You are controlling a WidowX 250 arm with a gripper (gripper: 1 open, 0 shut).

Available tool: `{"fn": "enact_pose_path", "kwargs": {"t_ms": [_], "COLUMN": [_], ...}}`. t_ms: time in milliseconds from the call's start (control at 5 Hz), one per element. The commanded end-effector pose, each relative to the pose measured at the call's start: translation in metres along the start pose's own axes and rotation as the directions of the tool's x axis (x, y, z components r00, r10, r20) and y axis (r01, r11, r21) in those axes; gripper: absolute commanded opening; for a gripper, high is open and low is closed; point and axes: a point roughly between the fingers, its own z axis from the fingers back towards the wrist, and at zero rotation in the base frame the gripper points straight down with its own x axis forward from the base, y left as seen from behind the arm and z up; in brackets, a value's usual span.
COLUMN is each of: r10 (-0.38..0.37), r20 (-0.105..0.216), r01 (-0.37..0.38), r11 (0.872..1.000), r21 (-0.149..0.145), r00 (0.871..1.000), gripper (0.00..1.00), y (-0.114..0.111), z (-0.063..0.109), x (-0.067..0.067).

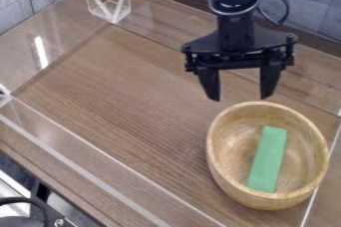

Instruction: Put green stick into wooden bowl

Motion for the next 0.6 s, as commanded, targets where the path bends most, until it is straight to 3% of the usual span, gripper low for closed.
{"fn": "enact_pose_path", "kwargs": {"t_ms": [0, 400], "r10": [-0.051, -0.058], "r20": [0.015, 0.025], "r01": [0.051, 0.059], "r11": [0.999, 0.998], "r21": [-0.018, -0.027], "r00": [0.999, 0.998], "gripper": [1.0, 1.0], "y": [-0.007, -0.011], "z": [0.014, 0.026], "x": [-0.001, 0.001]}}
